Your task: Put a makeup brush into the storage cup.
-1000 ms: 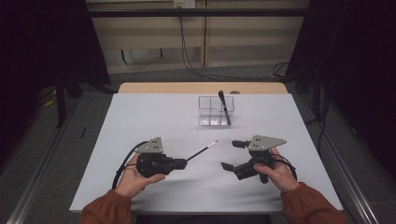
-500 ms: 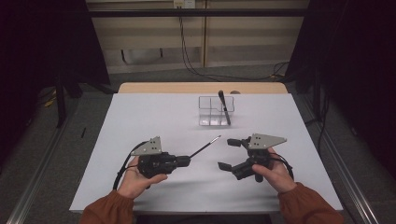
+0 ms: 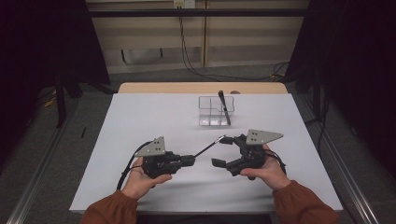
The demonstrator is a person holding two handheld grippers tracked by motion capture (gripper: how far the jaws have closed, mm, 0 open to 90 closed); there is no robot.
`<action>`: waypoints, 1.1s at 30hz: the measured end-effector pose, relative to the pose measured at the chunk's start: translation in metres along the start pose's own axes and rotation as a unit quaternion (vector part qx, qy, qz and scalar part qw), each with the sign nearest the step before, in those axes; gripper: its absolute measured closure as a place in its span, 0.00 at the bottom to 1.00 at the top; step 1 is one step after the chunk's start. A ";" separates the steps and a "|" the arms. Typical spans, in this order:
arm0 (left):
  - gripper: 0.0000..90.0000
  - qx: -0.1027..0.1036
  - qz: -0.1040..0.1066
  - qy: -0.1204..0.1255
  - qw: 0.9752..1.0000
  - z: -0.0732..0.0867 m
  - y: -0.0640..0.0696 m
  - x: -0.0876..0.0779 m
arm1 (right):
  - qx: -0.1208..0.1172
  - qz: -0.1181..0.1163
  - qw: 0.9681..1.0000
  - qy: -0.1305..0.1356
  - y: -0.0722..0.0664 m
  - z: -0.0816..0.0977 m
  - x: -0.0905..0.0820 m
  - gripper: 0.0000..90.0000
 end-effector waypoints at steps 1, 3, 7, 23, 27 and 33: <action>0.95 0.001 0.001 -0.001 1.000 0.000 0.000 0.000 | 0.002 0.001 1.000 0.004 0.000 -0.001 0.000 0.13; 0.95 0.002 -0.003 -0.002 1.000 0.000 -0.001 0.001 | -0.006 -0.005 1.000 0.006 0.001 -0.003 0.000 0.21; 0.95 0.000 -0.004 -0.002 1.000 0.001 -0.003 0.001 | -0.016 -0.005 1.000 0.013 0.001 -0.004 0.001 0.27; 0.95 -0.001 0.006 -0.015 1.000 0.002 -0.003 0.012 | 0.022 -0.032 0.999 0.038 0.009 0.000 0.001 0.76; 0.95 0.002 0.007 -0.020 1.000 0.002 -0.002 0.016 | 0.032 -0.042 0.998 0.045 0.010 0.001 0.001 0.79; 0.95 0.004 0.003 -0.024 1.000 0.001 -0.001 0.020 | 0.037 -0.053 0.997 0.049 0.010 0.001 0.001 0.83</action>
Point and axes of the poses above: each handheld gripper's, and its own axes: x roughly forward along the jaws, z roughly out of its underside, y roughly to its right, the point moved 1 cm from there along x, roughly forward along the jaws, and after that the axes turned 15 degrees about -y, right-handed, at the moved point
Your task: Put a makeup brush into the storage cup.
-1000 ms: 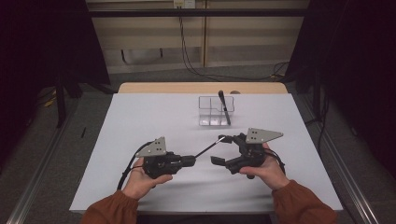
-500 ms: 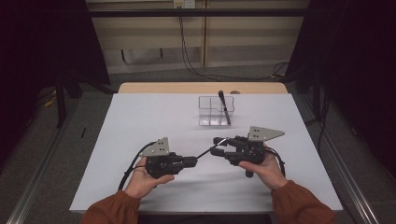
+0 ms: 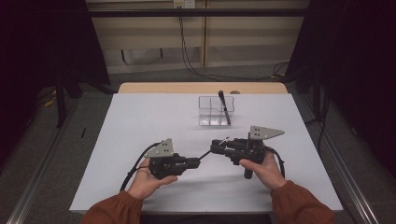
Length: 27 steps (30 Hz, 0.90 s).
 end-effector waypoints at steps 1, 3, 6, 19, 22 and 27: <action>0.94 -0.001 0.001 -0.002 1.000 0.000 0.000 0.001 | 0.004 -0.003 1.000 0.002 0.000 0.000 0.000 0.85; 0.94 0.000 0.005 -0.006 1.000 0.001 0.000 0.003 | 0.002 -0.005 1.000 0.000 0.000 0.000 0.000 0.86; 0.93 -0.006 -0.002 -0.009 1.000 0.001 0.000 0.004 | 0.003 -0.008 1.000 -0.001 0.000 0.001 0.001 0.88; 0.77 -0.011 -0.019 -0.007 1.000 0.003 -0.001 0.004 | 0.006 -0.027 1.000 0.000 -0.004 0.002 0.006 0.95; 0.72 -0.013 -0.025 -0.004 1.000 0.004 -0.002 0.003 | 0.005 -0.026 1.000 0.000 -0.004 0.002 0.006 0.95; 0.69 -0.019 -0.031 -0.001 0.999 0.004 -0.002 0.000 | 0.004 -0.023 1.000 0.005 -0.003 0.001 0.003 0.95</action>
Point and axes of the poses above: each handheld gripper's, and its own axes: x roughly forward along the jaws, z roughly out of its underside, y roughly to its right, the point moved 1 cm from there along x, roughly forward along the jaws, and after that the axes turned 15 degrees about -y, right-handed, at the moved point
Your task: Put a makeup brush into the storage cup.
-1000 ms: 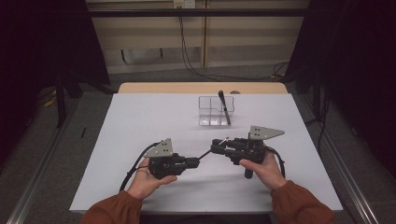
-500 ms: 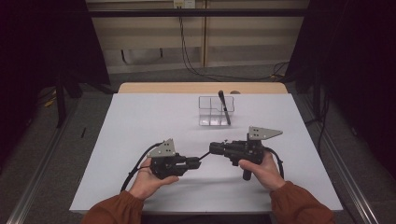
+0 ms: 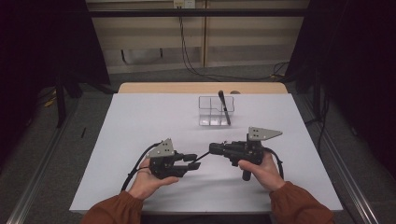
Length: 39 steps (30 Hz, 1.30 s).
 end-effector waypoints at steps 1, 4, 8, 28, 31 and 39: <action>0.67 -0.001 -0.001 0.002 1.000 0.000 0.000 0.000 | -0.001 0.003 1.000 0.000 0.000 0.000 -0.001 0.95; 0.62 -0.007 -0.012 0.004 1.000 0.000 -0.001 -0.003 | -0.001 0.005 1.000 -0.001 0.000 0.000 -0.002 0.95; 0.55 -0.013 -0.027 0.010 1.000 0.001 -0.001 -0.008 | -0.002 0.007 1.000 0.000 0.000 -0.001 -0.004 0.95; 0.14 -0.052 -0.074 0.026 0.996 0.004 0.000 -0.023 | 0.004 0.030 1.000 -0.006 0.005 -0.002 -0.018 0.95; 0.12 -0.057 -0.076 0.033 0.995 0.005 0.000 -0.027 | 0.005 0.036 0.999 -0.003 0.006 -0.003 -0.023 0.95; 0.06 -0.071 -0.089 0.025 0.993 0.010 0.000 -0.035 | 0.009 0.052 0.999 -0.001 0.007 -0.002 -0.034 0.95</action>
Point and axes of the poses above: each handheld gripper's, and its own axes: x roughly forward along the jaws, z roughly out of its underside, y roughly to its right, the point moved 1 cm from there along x, roughly forward along the jaws, and after that the axes turned 15 degrees about -y, right-handed, at the moved point
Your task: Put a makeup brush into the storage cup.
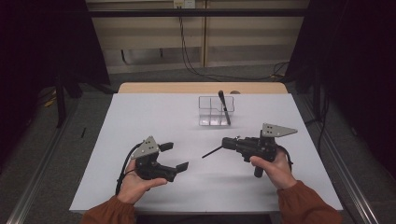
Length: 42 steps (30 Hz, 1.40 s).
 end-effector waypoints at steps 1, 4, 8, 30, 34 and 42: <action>0.05 -0.002 0.002 0.003 1.000 0.000 0.000 -0.001 | 0.001 0.002 1.000 0.000 0.000 0.000 -0.001 0.95; 0.04 -0.002 -0.004 0.010 1.000 0.001 -0.002 -0.006 | 0.001 0.006 1.000 -0.001 0.002 0.000 -0.005 0.95; 0.03 -0.004 -0.007 0.018 1.000 0.003 -0.006 -0.014 | 0.003 0.011 1.000 -0.008 0.003 0.000 -0.008 0.95; 0.04 -0.045 -0.103 0.054 0.992 0.036 -0.022 -0.061 | 0.010 0.049 0.999 -0.018 0.010 0.000 -0.022 0.94; 0.04 -0.055 -0.116 0.066 0.990 0.044 -0.024 -0.070 | 0.013 0.059 0.998 -0.026 0.012 0.000 -0.025 0.94; 0.04 -0.058 -0.130 0.064 0.988 0.052 -0.029 -0.067 | 0.008 0.069 0.997 -0.033 0.015 -0.004 -0.025 0.95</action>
Point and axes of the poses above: each handheld gripper's, and its own axes: x roughly forward along the jaws, z roughly out of its underside, y roughly to its right, the point moved 1 cm from there along x, roughly forward along the jaws, and after that the axes turned 15 degrees about -y, right-handed, at the moved point
